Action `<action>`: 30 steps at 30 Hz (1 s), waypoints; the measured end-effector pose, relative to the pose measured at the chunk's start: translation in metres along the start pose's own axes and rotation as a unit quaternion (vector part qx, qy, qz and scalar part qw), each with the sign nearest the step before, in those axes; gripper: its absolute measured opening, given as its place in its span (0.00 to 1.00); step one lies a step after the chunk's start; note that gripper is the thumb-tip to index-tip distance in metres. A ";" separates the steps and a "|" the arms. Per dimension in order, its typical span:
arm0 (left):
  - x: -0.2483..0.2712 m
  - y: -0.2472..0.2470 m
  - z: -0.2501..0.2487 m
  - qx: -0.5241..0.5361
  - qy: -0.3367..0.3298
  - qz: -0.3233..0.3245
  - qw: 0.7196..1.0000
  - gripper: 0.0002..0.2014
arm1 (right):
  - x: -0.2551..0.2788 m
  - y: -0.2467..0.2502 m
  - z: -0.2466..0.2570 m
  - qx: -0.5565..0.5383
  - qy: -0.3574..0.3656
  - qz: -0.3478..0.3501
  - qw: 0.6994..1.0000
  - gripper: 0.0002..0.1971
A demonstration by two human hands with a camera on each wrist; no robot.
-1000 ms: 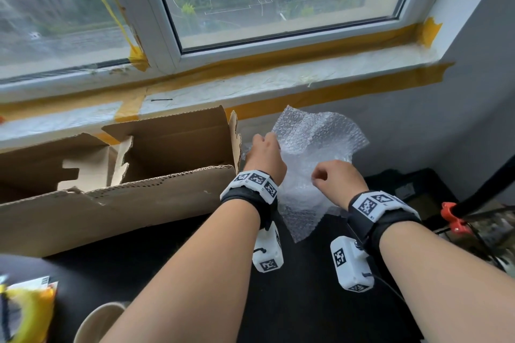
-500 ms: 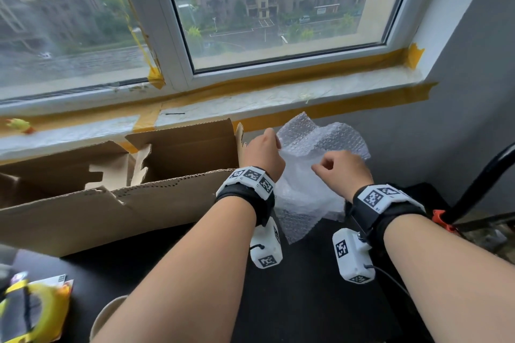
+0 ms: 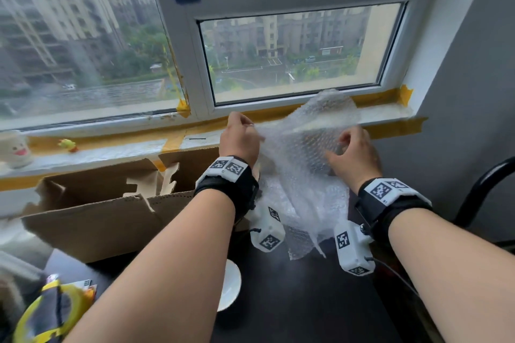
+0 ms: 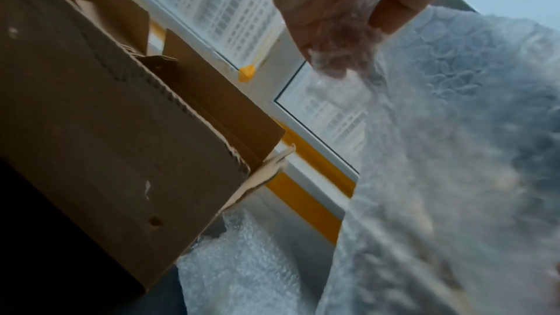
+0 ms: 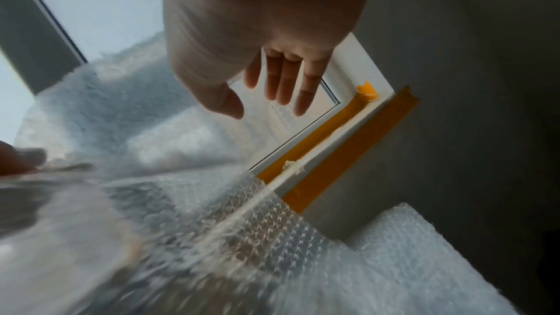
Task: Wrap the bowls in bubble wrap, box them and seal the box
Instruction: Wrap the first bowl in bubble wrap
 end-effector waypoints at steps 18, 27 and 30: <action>0.064 0.103 0.069 0.124 0.260 0.192 0.938 0.08 | 0.083 -0.038 0.105 -0.282 -0.096 0.250 0.921 0.06; 0.080 0.157 0.116 0.216 0.248 0.299 0.896 0.76 | 0.129 -0.072 0.130 -0.238 -0.144 0.238 0.931 0.10; 0.087 0.165 0.129 0.207 0.183 0.359 0.891 0.59 | 0.139 -0.089 0.131 -0.190 -0.116 0.241 0.945 0.10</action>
Point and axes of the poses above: each hand's wrist, its own x-axis away from the middle knuckle, its own y-axis out of the back of the hand, z = x × y, the point moved 2 cm from there along -x, towards the middle knuckle
